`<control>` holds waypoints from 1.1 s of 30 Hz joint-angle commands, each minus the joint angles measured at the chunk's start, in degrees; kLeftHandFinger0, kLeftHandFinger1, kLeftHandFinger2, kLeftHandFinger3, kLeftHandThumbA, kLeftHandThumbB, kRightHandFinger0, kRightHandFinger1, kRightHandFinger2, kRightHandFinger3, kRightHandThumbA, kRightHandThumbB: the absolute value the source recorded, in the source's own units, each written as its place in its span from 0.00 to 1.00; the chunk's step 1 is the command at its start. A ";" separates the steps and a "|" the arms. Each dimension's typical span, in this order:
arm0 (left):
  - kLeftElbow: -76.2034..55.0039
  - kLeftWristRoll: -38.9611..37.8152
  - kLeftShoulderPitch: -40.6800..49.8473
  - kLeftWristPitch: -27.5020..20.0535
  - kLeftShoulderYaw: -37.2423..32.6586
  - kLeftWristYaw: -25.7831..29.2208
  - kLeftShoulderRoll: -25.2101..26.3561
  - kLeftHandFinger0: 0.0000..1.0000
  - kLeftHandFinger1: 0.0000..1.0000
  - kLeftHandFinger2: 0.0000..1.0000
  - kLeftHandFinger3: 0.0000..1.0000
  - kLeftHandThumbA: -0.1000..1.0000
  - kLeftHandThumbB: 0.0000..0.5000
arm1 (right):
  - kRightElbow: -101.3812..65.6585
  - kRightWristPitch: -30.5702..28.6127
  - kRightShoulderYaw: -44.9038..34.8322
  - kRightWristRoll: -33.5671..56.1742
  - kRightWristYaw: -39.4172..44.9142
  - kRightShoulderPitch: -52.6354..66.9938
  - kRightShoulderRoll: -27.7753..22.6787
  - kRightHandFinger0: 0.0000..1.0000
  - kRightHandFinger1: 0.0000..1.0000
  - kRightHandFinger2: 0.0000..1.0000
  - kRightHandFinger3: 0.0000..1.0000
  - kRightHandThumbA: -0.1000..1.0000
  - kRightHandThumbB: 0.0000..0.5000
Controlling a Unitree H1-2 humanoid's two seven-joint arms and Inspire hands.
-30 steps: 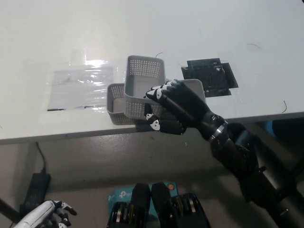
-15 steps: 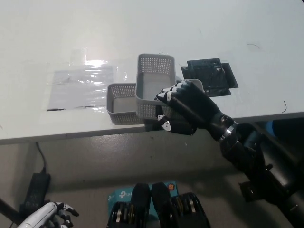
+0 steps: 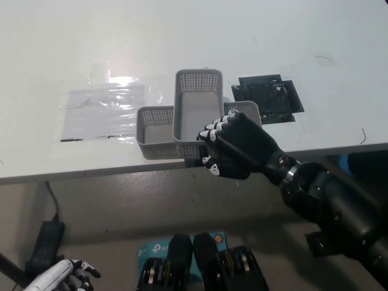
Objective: The robot uses its right hand to pick up the grey box kept on the middle on the desk and place it on top of another box next to it in a right angle
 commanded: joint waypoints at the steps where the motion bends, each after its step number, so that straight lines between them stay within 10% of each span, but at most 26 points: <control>1: -1.62 0.10 -0.37 -0.53 0.63 -0.52 1.44 0.36 0.40 0.54 0.64 0.25 0.64 | 2.10 -0.89 2.15 -1.30 -1.64 -1.58 -1.47 0.00 0.04 0.52 0.41 0.00 0.33; 3: -1.88 0.32 -0.43 0.06 0.48 -0.74 1.54 0.37 0.41 0.54 0.64 0.25 0.63 | 2.82 -0.89 2.76 -0.77 -2.04 -1.86 -1.62 0.00 0.08 0.60 0.50 0.00 0.20; 4: -1.40 -0.23 -0.45 -0.34 0.72 -0.71 1.40 0.33 0.37 0.51 0.63 0.25 0.65 | 1.64 -0.88 1.16 0.05 1.87 -1.47 -1.50 0.00 0.18 0.62 0.72 0.00 0.02; 6: -1.19 -0.48 -0.45 -0.51 0.81 -0.70 1.34 0.32 0.37 0.51 0.63 0.25 0.65 | 1.14 -0.86 0.52 0.43 3.52 -1.32 -1.46 0.00 0.13 0.53 0.59 0.00 0.00; 7: -1.06 -0.32 -0.38 -1.43 0.81 -0.29 1.34 0.30 0.34 0.48 0.61 0.25 0.66 | 0.97 -0.89 0.31 0.71 3.56 -1.35 -1.42 0.08 0.29 0.67 1.00 0.18 0.00; 8: -1.30 0.12 -0.50 -0.25 0.60 -0.49 1.33 0.30 0.34 0.48 0.62 0.25 0.66 | 0.22 -0.48 0.02 1.05 4.70 -1.23 -1.40 0.60 0.88 1.00 1.00 0.46 0.24; 9: -1.26 0.20 -0.53 -0.47 0.55 -0.43 1.36 0.31 0.36 0.50 0.63 0.25 0.65 | -0.87 0.79 0.24 0.55 6.87 -1.20 -1.75 0.84 1.00 1.00 1.00 0.63 0.37; 10: -1.17 0.25 -0.56 -0.58 0.50 -0.44 1.39 0.31 0.35 0.49 0.64 0.25 0.64 | -1.82 1.51 -0.16 1.58 8.77 -0.89 -1.75 1.00 1.00 1.00 1.00 0.73 0.51; 14: -1.30 0.06 0.07 -0.59 0.42 -0.36 1.07 0.28 0.32 0.47 0.63 0.25 0.65 | -5.22 3.77 -1.36 1.86 12.25 0.49 -1.68 1.00 1.00 1.00 1.00 0.80 0.84; 33: -1.05 0.05 2.01 -1.25 0.51 0.37 0.13 0.25 0.30 0.44 0.60 0.27 0.65 | -10.04 3.23 -5.41 1.59 16.08 1.57 -1.78 1.00 1.00 1.00 1.00 0.76 0.58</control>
